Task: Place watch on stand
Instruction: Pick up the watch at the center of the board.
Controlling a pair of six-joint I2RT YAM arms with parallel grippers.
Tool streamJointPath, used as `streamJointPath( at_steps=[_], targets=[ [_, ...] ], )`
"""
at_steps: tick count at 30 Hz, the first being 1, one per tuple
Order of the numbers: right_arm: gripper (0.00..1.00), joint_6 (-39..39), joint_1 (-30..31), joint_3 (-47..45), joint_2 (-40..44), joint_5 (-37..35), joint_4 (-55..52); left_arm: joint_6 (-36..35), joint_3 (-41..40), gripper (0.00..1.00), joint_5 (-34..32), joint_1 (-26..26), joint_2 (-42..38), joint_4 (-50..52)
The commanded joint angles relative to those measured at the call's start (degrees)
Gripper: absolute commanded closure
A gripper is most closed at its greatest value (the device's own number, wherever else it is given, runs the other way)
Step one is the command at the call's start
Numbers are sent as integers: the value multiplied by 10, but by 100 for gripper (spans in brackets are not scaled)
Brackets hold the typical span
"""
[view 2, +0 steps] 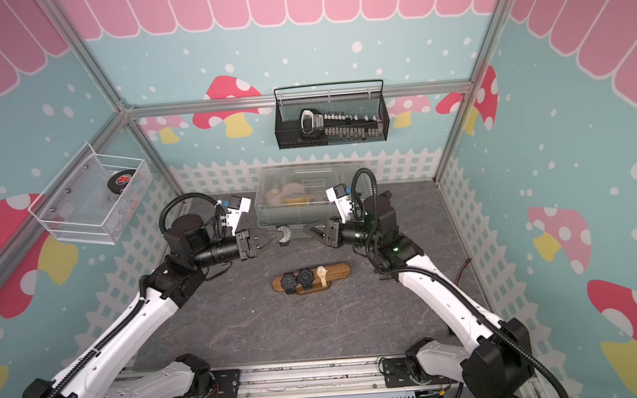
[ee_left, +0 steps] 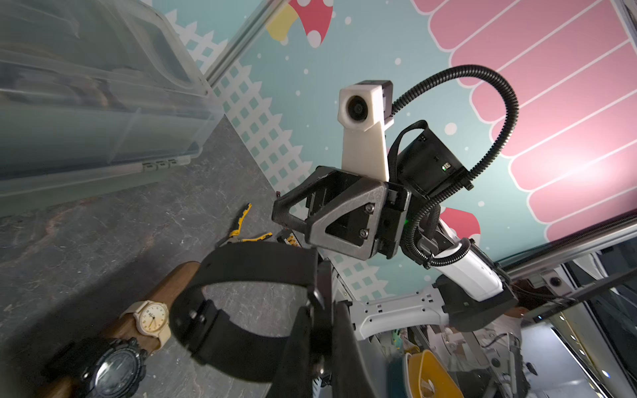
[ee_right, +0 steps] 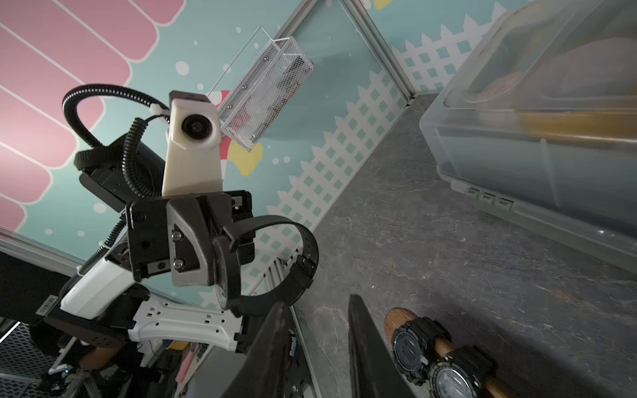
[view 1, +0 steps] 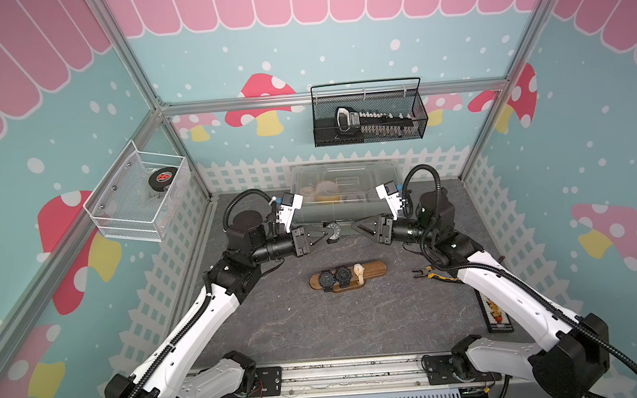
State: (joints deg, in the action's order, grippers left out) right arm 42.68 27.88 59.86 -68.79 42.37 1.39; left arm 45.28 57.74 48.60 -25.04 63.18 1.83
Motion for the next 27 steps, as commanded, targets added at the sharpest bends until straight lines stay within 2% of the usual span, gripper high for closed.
streamJointPath(
  at_steps=[1, 8, 14, 27],
  targets=[
    [70, -88, 9, 1, -11, -5, -71, 57, -1, 100, 51, 2, 20, -72],
    [69, -78, 17, 3, -31, 40, -14, 84, 0, 100, 66, -12, 30, -107],
    [67, -31, 17, -7, -39, 82, 69, 91, 4, 100, 83, -29, 44, -122],
    [66, 19, 17, -12, -49, 104, 143, 85, 12, 100, 83, -49, 50, -117]
  ],
)
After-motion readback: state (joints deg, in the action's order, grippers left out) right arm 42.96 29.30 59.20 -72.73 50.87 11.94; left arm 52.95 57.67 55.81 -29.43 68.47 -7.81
